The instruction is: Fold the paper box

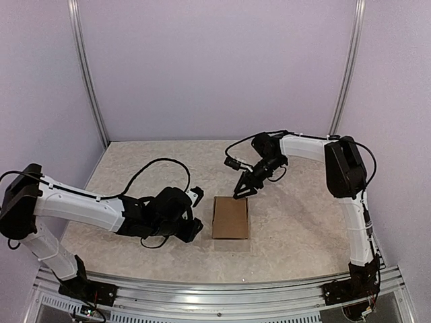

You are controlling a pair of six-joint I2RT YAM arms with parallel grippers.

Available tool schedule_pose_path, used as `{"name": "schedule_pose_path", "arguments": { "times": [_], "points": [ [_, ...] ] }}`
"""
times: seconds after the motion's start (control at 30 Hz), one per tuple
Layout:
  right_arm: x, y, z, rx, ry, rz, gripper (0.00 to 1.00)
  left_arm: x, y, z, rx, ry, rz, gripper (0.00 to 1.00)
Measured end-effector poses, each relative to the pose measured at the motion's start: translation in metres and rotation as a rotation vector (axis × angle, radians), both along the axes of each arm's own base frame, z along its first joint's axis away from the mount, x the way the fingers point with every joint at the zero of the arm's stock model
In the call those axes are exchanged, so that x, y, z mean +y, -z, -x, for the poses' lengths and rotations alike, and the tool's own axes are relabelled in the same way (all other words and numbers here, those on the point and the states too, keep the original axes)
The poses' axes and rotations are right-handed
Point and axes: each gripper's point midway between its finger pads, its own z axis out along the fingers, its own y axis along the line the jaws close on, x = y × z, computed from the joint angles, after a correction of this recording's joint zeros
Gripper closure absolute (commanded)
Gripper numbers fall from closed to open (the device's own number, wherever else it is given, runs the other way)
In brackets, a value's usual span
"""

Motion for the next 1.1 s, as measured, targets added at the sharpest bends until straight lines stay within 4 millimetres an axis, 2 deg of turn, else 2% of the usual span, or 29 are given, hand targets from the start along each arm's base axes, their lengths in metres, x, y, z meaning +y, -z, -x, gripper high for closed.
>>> {"name": "schedule_pose_path", "arguments": {
  "times": [0.47, 0.7, 0.93, 1.1],
  "points": [
    [0.01, 0.006, -0.011, 0.086, 0.074, -0.007, 0.53, 0.004, 0.002, 0.0, -0.003, -0.02, -0.018, 0.52],
    [0.005, 0.01, -0.025, 0.11, 0.135, -0.006, 0.53, 0.006, 0.001, -0.002, -0.012, -0.031, -0.023, 0.52],
    [-0.006, 0.036, -0.03, 0.138, 0.171, 0.054, 0.53, 0.01, 0.004, -0.002, -0.02, -0.045, -0.011, 0.53],
    [-0.008, 0.04, -0.031, 0.143, 0.175, 0.061, 0.52, 0.012, 0.015, -0.002, -0.026, -0.048, -0.001, 0.53]
  ]
}}
